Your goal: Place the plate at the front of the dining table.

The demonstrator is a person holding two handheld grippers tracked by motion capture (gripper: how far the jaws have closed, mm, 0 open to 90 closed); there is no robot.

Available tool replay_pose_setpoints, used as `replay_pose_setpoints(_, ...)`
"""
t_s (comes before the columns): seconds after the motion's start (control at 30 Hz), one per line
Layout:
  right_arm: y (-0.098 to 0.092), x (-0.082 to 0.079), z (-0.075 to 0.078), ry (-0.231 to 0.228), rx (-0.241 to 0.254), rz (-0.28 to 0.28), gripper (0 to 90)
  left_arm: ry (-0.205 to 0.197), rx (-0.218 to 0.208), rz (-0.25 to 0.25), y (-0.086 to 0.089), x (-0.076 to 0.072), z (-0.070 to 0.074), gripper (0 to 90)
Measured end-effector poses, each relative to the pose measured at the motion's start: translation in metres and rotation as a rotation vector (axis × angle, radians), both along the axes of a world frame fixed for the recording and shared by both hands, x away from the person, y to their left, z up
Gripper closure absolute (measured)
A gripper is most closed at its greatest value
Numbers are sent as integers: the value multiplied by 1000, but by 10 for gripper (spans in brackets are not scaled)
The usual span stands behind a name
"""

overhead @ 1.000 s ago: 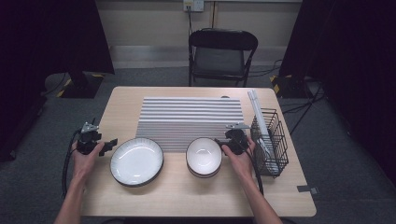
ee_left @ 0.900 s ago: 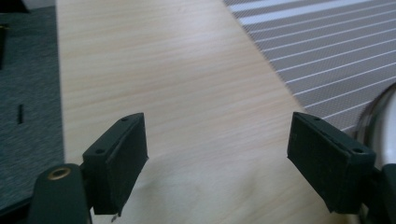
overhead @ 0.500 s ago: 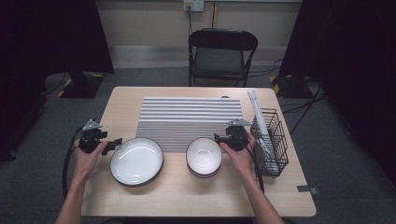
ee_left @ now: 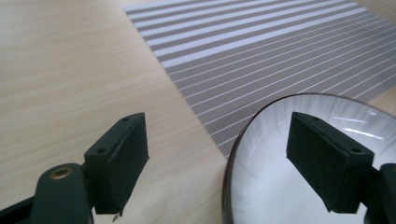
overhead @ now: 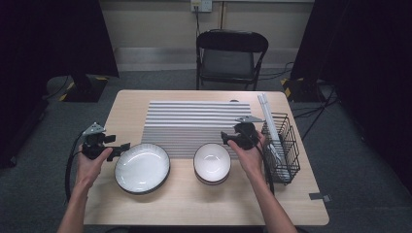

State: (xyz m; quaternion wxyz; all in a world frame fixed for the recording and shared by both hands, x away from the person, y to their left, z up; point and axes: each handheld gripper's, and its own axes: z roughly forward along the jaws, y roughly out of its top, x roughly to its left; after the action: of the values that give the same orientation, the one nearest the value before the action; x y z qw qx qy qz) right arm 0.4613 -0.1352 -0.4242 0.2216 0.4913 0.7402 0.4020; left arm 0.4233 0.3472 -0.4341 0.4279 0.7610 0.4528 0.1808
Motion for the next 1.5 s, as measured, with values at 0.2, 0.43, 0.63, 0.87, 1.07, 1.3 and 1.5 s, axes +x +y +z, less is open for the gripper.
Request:
replay_pose_setpoints(0.2, 3, 1, 10, -20, 25, 35, 280, -35, -11, -33, -5, -4, 8, 223)
replay_pose_setpoints(0.43, 12, -1, 28, -71, 48, 76, 294, -32, -14, -26, -6, -5, 4, 231)
replay_pose_setpoints(0.63, 22, -1, 40, -81, 45, 105, 301, -19, -52, -43, -3, -5, 4, 237)
replay_pose_setpoints(0.87, 33, -2, 53, -91, 78, 150, 336, -22, -62, -56, -5, -5, 6, 246)
replay_pose_setpoints(1.07, 53, -1, 63, -95, 71, 196, 369, -18, -63, -72, -4, -5, 5, 267)
replay_pose_setpoints(1.3, 74, 0, 67, -85, 86, 258, 394, -27, -62, -75, -4, -7, 8, 270)
replay_pose_setpoints(1.5, 91, 0, 71, -77, 93, 321, 418, -29, -86, -86, -3, -7, 8, 281)
